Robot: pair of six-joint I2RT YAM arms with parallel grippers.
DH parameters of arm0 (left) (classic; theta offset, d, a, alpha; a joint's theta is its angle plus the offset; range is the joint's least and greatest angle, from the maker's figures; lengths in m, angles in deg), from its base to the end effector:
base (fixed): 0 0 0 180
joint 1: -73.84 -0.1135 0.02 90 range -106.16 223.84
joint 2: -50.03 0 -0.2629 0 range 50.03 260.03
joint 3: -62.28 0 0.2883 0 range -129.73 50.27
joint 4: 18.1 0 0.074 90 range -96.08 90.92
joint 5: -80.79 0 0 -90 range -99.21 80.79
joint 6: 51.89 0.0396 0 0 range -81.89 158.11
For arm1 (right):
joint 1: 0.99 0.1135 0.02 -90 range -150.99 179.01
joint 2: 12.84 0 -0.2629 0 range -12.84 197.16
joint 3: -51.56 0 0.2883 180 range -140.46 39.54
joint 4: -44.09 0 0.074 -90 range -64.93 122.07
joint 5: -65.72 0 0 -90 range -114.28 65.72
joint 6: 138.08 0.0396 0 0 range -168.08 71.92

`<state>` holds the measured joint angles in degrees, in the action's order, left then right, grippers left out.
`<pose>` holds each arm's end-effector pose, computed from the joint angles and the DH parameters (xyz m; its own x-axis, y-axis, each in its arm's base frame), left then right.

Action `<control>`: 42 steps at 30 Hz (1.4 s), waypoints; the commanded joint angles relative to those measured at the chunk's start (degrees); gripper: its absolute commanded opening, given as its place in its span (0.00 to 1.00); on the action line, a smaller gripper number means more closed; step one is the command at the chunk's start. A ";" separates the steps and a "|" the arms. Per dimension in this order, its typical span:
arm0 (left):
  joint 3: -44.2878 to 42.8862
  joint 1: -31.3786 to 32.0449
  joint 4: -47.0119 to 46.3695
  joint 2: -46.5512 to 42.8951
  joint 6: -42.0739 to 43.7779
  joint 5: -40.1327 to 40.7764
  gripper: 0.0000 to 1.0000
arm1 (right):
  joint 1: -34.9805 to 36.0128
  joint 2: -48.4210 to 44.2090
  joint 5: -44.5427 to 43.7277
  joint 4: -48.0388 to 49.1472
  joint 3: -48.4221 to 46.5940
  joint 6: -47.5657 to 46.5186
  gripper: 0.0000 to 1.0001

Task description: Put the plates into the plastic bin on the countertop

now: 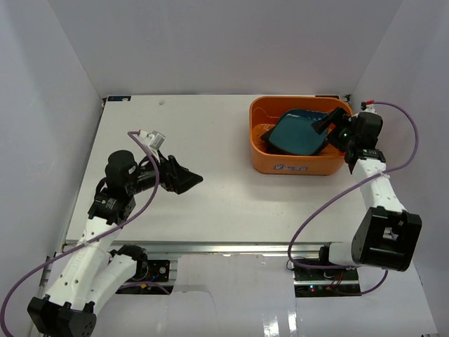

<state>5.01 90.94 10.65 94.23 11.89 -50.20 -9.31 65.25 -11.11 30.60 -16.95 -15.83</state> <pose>0.1954 -0.0873 0.3339 -0.5965 -0.1654 -0.7854 0.6265 0.5157 -0.5844 0.3512 -0.0422 0.2787 -0.3634 0.5783 -0.7305 0.1506 0.8102 0.5664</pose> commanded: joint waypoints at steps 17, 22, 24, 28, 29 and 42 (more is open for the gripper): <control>5.36 0.12 21.20 -7.22 -16.83 77.33 0.98 | 51.19 -4.08 -7.28 11.40 -0.13 -4.84 1.00; 4.91 -4.60 22.83 2.70 -18.79 80.73 0.98 | 53.58 -5.75 -5.35 16.24 5.94 -2.46 1.00; 5.44 -7.77 20.11 5.61 -16.25 76.36 0.98 | 54.10 -6.63 -5.08 16.24 7.52 -2.63 0.96; 6.14 -21.28 14.92 13.52 -13.43 66.41 0.98 | 55.60 -8.65 -5.08 15.54 9.73 -3.77 0.96; 6.23 -22.97 12.65 15.02 -12.38 64.13 0.98 | 55.69 -9.61 -5.00 15.62 10.34 -3.86 0.96; -2.64 -25.63 9.20 41.74 -4.64 63.14 0.73 | 64.03 -9.27 -6.49 18.35 12.55 -4.12 0.95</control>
<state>4.82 65.52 21.03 134.86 4.42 12.38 52.72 55.39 -16.62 45.72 -3.79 -18.76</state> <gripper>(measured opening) 0.773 0.949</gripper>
